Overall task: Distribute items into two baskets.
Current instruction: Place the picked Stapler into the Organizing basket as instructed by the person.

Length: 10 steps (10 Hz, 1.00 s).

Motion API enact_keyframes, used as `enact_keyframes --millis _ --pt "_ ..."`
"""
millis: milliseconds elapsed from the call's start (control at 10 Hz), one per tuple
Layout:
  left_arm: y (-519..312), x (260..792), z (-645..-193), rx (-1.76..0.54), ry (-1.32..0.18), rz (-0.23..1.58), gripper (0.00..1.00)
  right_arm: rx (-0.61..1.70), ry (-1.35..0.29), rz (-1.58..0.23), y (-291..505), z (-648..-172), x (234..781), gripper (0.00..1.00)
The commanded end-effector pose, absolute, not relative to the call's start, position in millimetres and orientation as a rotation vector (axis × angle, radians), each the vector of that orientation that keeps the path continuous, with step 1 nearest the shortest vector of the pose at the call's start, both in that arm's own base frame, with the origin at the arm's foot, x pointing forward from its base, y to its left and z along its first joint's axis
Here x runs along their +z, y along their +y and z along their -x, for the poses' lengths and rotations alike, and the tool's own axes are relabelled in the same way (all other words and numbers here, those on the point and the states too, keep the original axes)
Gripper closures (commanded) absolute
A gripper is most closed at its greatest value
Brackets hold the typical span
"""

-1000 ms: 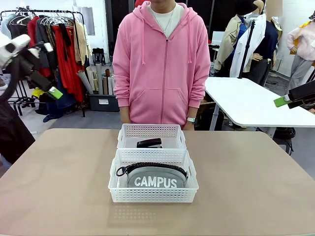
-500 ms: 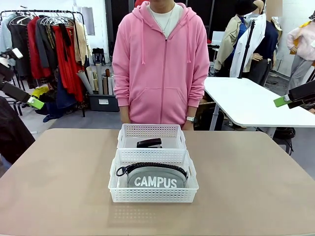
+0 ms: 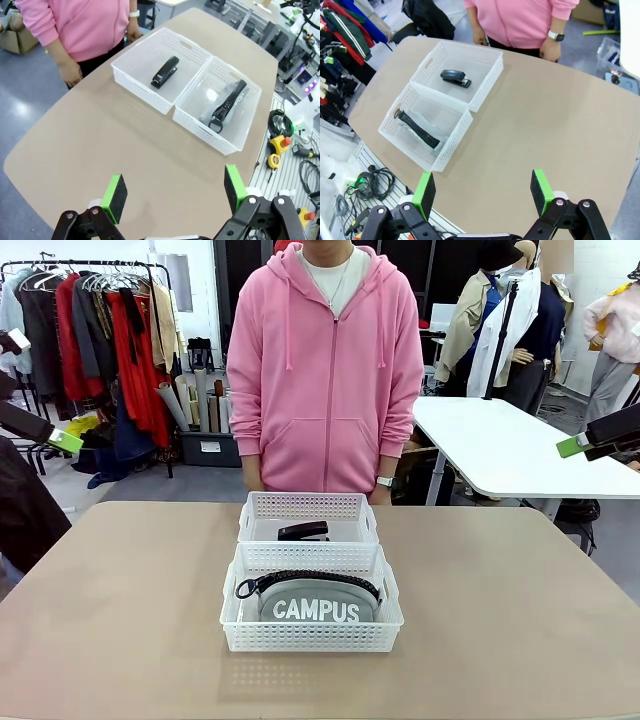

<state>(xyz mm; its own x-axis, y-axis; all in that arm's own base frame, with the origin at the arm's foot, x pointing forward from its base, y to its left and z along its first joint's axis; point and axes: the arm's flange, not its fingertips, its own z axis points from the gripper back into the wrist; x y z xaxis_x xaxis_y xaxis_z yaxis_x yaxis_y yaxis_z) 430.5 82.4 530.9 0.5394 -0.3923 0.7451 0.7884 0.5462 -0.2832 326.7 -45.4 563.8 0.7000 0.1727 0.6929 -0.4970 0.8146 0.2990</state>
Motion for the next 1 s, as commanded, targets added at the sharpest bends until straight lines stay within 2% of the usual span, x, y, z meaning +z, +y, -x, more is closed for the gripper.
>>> enact_keyframes --millis 0,900 --pt "85.4 532.6 -428.9 -0.761 -0.682 0.660 0.00 0.384 -0.704 -0.491 -46.2 -326.1 564.0 0.00" --pt "85.4 532.6 -428.9 -0.761 -0.682 0.660 0.00 0.384 -0.704 -0.491 -46.2 -326.1 564.0 0.00"
